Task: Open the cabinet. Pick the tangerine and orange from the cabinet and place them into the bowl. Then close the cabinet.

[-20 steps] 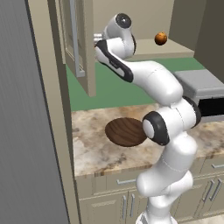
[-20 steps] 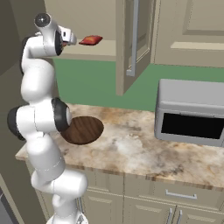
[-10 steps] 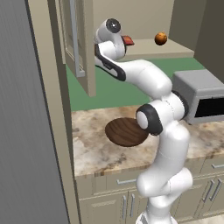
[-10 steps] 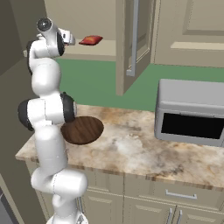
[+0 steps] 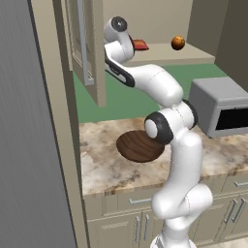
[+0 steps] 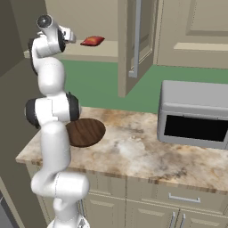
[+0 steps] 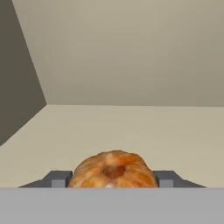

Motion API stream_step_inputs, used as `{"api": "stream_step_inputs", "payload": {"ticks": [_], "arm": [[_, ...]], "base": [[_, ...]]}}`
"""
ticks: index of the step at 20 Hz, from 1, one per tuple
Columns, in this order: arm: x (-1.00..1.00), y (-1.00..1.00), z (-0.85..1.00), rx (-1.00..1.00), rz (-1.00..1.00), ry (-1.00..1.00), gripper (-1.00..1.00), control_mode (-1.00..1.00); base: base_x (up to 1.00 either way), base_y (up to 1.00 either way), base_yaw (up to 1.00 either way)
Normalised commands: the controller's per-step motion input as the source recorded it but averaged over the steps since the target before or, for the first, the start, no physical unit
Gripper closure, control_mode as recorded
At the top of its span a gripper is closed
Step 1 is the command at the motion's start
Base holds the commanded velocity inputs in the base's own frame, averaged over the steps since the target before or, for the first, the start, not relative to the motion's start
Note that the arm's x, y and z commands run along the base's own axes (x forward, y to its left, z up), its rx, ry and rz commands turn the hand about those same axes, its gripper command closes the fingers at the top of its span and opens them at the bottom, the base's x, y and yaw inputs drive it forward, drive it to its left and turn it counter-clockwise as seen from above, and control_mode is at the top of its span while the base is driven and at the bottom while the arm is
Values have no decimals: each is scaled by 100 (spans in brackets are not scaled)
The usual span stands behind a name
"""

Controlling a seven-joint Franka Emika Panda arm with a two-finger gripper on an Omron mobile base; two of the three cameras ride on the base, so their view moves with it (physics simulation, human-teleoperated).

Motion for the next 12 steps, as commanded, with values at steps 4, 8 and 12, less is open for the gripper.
{"api": "stream_step_inputs", "payload": {"ticks": [4, 8, 12], "arm": [[-9, -1, -1, 0, 0, 0, 100, -100], [-52, -7, -9, 0, 0, 0, 100, -100], [-90, -13, -20, 1, 0, 0, 100, -100]], "base": [[0, 0, 0], [0, 0, 0], [0, 0, 0]]}}
